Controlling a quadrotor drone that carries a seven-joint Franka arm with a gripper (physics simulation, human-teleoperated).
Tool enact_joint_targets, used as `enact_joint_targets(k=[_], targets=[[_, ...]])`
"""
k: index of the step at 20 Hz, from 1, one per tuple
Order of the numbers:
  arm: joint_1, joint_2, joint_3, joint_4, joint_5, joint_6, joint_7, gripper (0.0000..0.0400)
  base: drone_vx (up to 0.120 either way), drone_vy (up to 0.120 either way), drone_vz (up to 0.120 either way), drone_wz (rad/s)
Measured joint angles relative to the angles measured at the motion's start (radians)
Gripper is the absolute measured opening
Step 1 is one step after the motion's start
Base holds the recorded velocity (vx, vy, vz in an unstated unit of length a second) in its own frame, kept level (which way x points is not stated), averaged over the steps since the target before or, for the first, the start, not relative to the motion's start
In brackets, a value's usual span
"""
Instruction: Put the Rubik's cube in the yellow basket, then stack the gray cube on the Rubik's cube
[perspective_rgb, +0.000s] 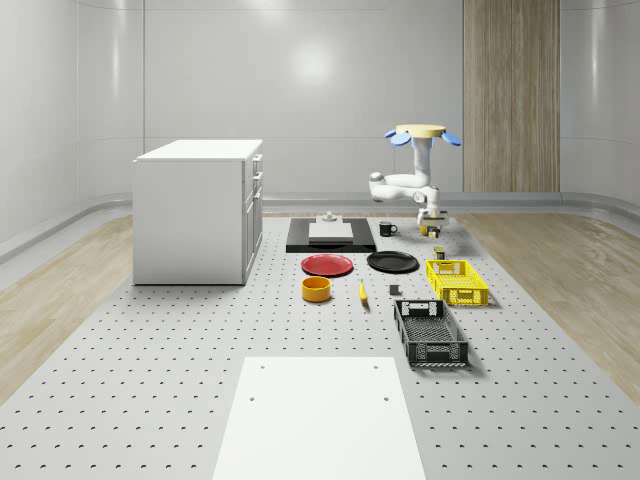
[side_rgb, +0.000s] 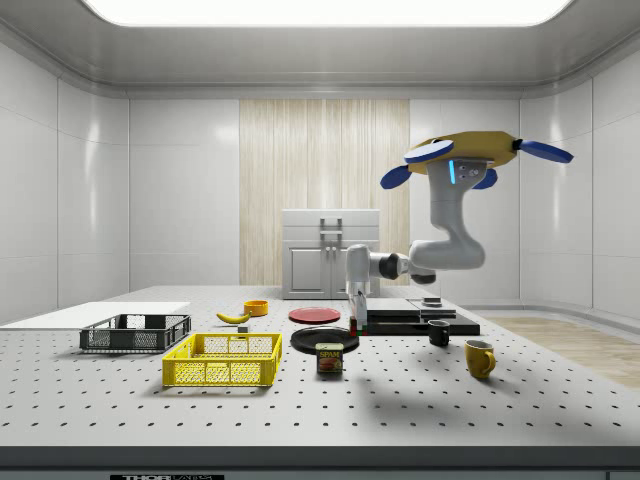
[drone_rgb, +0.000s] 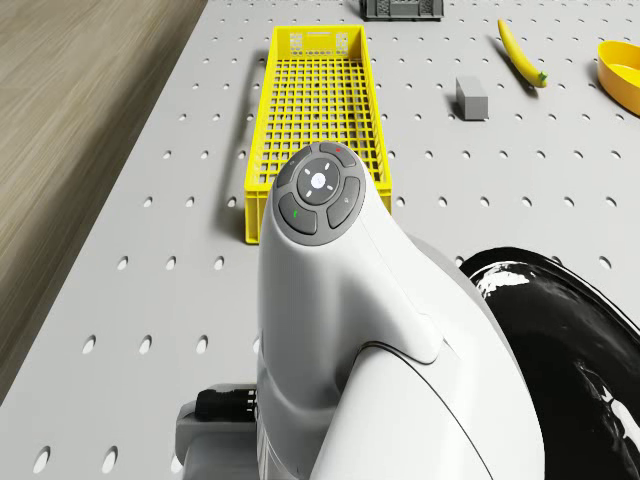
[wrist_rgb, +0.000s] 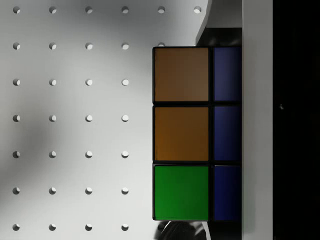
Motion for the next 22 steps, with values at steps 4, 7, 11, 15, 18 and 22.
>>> enact_joint_targets(k=[4,7,11,15,18,22], targets=[[-0.002,-0.011,0.001,0.0,0.005,0.01,0.002,0.0325,0.12,0.0,0.0,0.0],[-0.003,-0.019,0.002,0.001,0.008,0.018,0.003,0.0325,0.12,0.0,0.0,0.0],[-0.005,-0.029,0.003,0.001,0.012,0.027,0.004,0.0325,0.12,0.0,0.0,0.0],[-0.007,-0.039,0.004,0.001,0.016,0.036,0.006,0.0325,0.12,0.0,0.0,0.0],[-0.008,-0.045,0.005,0.002,0.019,0.042,0.007,0.0325,0.12,0.0,0.0,0.0],[-0.009,-0.054,0.006,0.002,0.022,0.05,0.008,0.0325,0.12,0.0,0.0,0.0]])
